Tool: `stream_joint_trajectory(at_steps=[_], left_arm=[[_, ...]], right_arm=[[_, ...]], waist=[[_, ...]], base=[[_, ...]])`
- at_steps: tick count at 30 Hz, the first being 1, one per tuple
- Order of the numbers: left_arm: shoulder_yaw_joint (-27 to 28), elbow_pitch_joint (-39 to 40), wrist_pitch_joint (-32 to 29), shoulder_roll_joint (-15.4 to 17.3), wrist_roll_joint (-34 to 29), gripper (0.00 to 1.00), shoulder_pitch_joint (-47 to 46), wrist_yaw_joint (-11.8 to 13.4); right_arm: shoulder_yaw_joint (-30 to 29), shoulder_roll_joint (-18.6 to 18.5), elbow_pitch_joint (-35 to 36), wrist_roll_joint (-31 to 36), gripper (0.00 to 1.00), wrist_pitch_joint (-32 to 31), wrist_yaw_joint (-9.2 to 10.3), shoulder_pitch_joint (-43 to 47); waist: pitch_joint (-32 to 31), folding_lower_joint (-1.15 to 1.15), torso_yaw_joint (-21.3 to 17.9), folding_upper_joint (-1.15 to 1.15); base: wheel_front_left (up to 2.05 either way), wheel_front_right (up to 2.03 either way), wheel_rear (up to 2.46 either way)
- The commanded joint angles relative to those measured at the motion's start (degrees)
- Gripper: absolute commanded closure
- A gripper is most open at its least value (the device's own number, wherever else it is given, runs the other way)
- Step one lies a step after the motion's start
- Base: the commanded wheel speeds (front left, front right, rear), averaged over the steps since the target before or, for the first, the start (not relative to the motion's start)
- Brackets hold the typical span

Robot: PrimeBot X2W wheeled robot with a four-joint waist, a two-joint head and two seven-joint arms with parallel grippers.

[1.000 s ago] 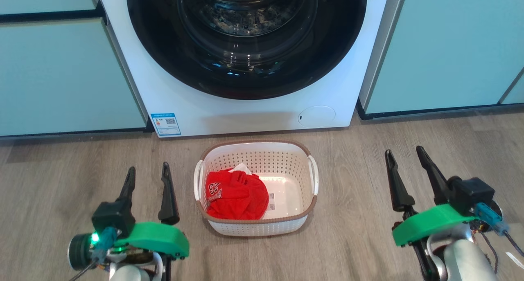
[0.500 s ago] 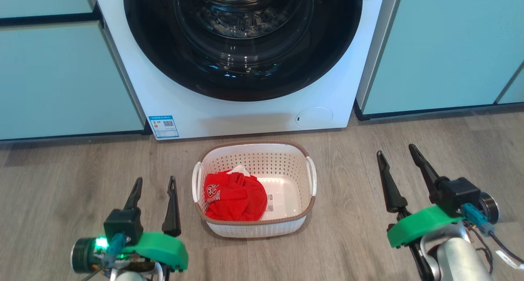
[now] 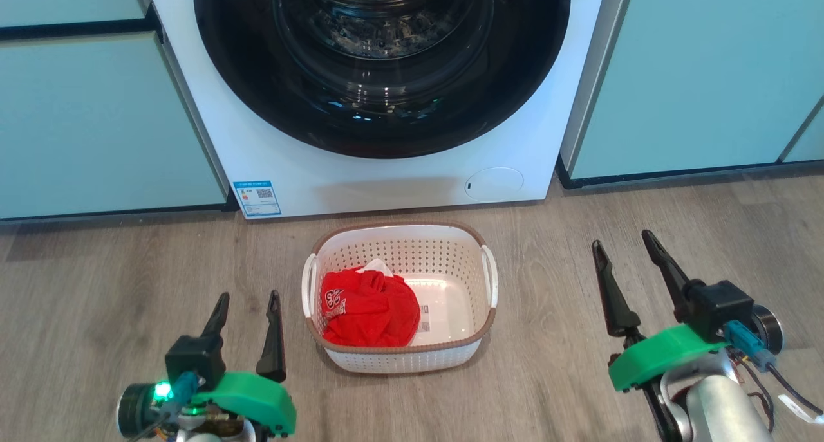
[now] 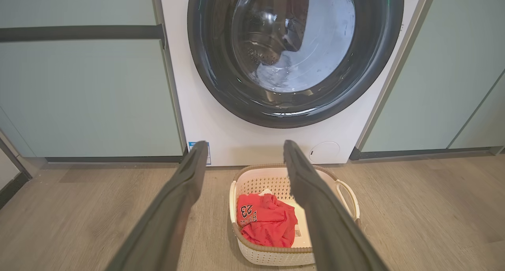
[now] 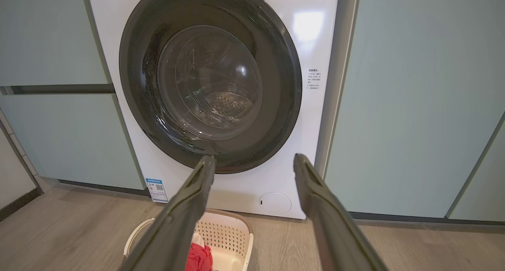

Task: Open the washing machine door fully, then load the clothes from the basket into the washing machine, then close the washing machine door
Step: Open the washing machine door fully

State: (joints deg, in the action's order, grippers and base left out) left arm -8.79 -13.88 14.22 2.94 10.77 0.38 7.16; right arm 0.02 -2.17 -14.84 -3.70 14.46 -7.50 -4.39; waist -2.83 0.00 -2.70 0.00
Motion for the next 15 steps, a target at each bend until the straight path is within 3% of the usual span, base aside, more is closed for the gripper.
stream_joint_trajectory(at_steps=[1, 15], left_arm=[[2.04, 1.64, 0.78, -0.05, -0.36, 0.0, -1.9, -0.18], [2.34, 1.79, 0.78, -0.06, 1.43, 0.0, -1.75, -1.43]], right_arm=[[1.33, -0.71, 1.64, -0.4, 0.0, 0.54, 0.01, -3.4], [1.22, -0.71, 0.94, -0.64, 0.0, 0.54, 0.01, -3.57]], waist=[[-0.01, 0.0, 0.0, 0.0], [0.0, 0.0, 0.01, 0.0]], base=[[0.0, 0.0, 0.0], [0.0, 0.0, 0.0]])
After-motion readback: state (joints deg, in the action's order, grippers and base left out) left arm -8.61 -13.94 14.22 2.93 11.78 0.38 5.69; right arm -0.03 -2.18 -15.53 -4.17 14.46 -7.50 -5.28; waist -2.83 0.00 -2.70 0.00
